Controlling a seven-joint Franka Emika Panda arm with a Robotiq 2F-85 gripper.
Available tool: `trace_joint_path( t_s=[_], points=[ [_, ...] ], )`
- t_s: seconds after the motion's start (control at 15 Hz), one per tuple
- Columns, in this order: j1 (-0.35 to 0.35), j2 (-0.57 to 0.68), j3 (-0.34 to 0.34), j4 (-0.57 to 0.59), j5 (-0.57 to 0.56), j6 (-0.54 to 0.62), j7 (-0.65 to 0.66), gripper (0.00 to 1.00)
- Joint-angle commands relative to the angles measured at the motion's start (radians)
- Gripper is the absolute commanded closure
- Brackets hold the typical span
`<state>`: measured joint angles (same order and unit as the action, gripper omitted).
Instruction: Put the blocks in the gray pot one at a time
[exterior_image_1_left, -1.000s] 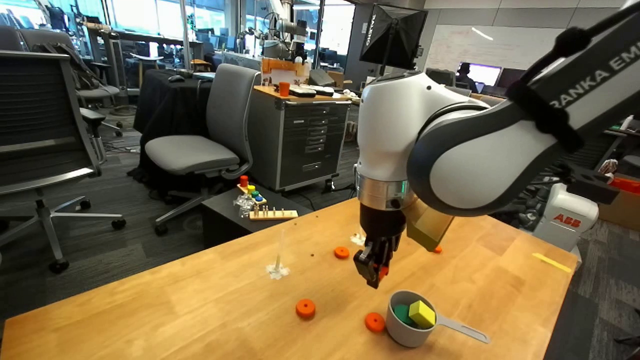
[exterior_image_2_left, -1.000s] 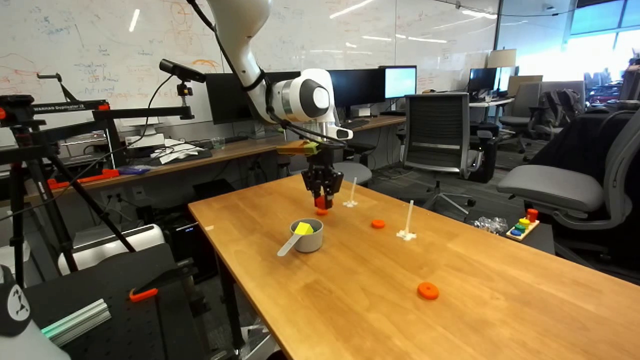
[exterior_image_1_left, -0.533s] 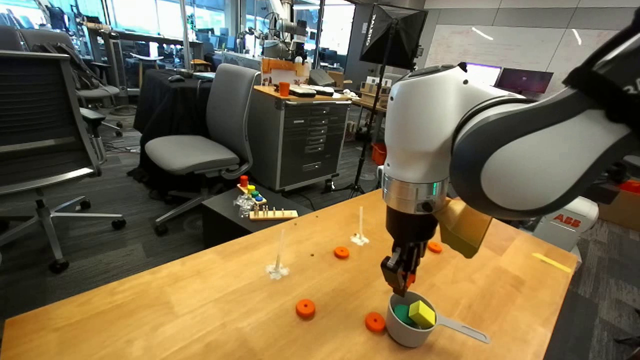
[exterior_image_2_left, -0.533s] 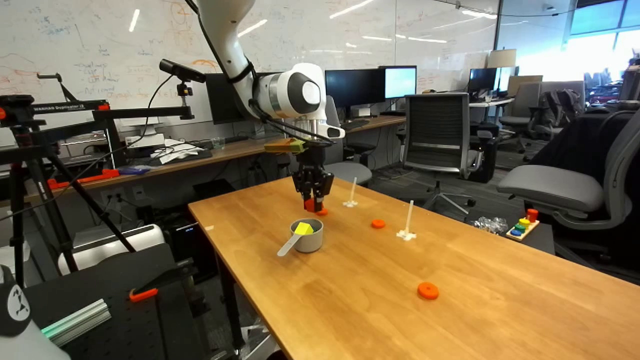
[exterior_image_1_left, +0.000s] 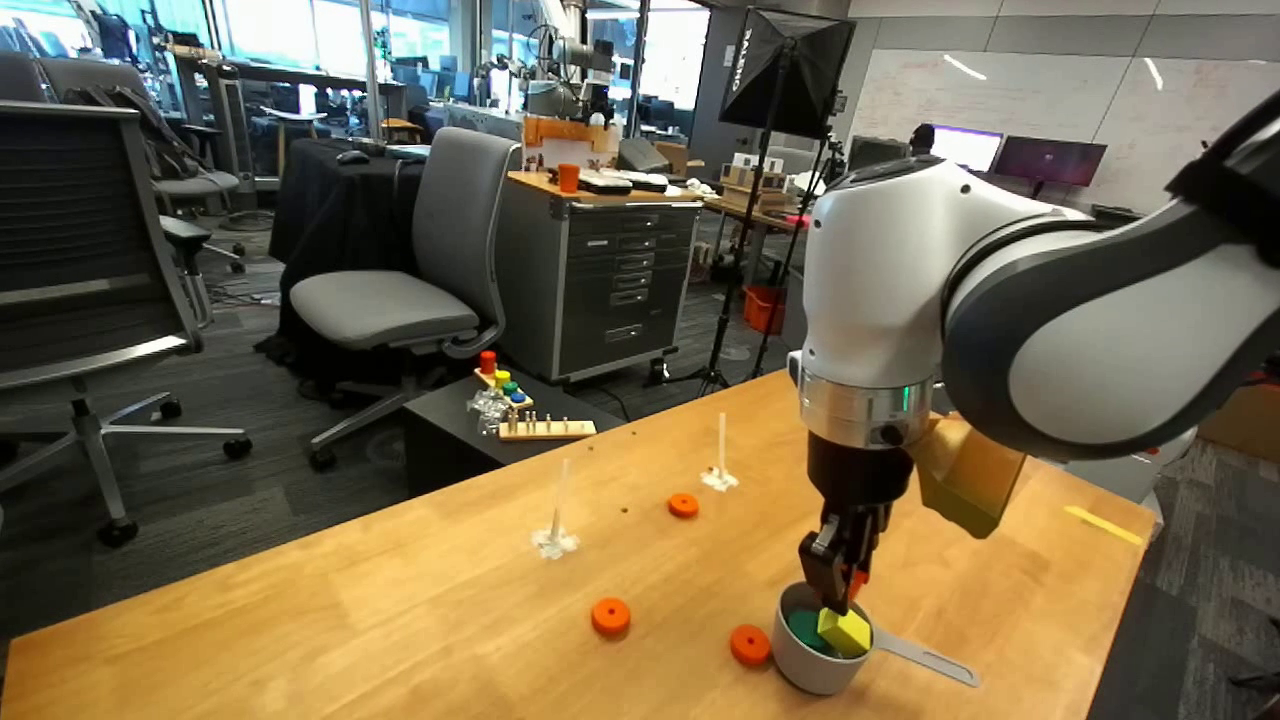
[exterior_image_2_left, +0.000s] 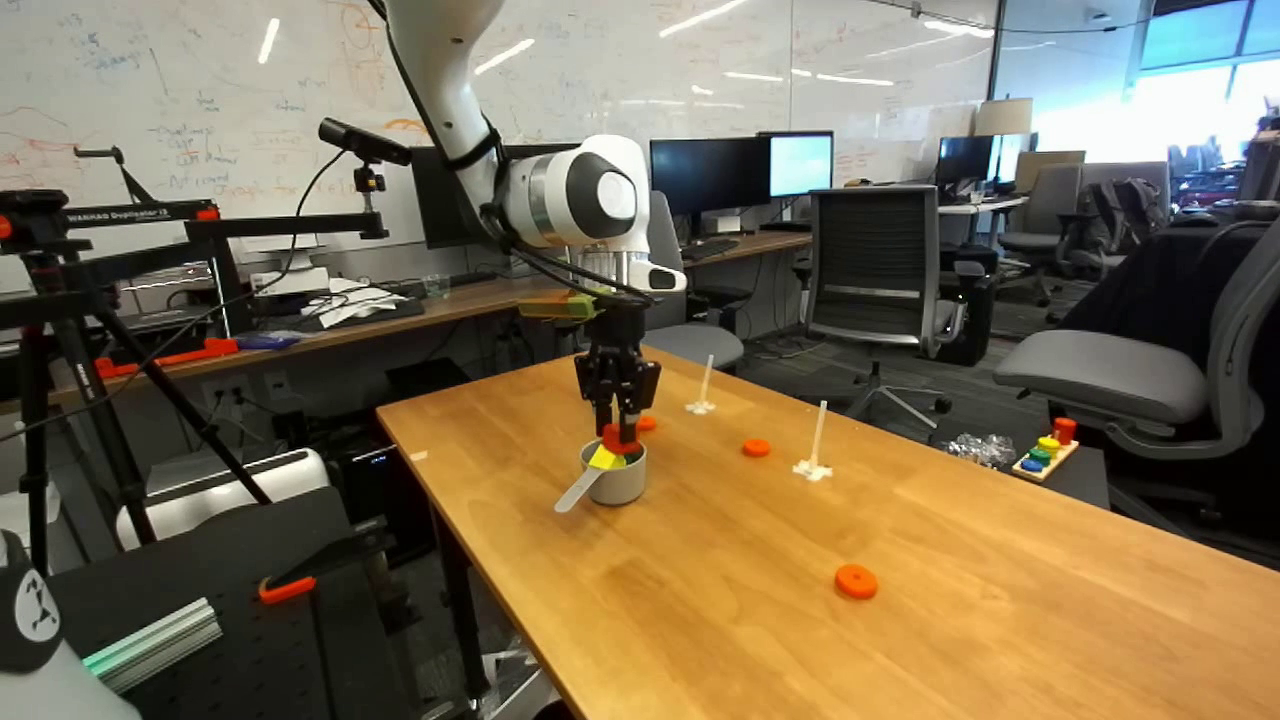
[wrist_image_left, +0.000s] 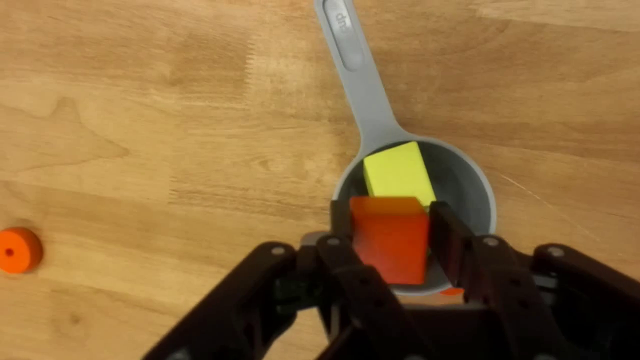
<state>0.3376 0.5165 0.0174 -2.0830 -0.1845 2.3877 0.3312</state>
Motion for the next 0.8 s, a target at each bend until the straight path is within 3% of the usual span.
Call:
trace_joint_path(
  t_s=[0.0, 0.2, 0.73],
  points=[
    [-0.017, -0.044, 0.015, -0.041, 0.006, 0.013, 0.005, 0.23],
    [-0.019, -0.043, 0.017, -0.041, 0.008, 0.011, 0.001, 0.0],
    [-0.012, -0.016, 0.016, -0.019, 0.004, -0.015, 0.019, 0.0]
  ],
)
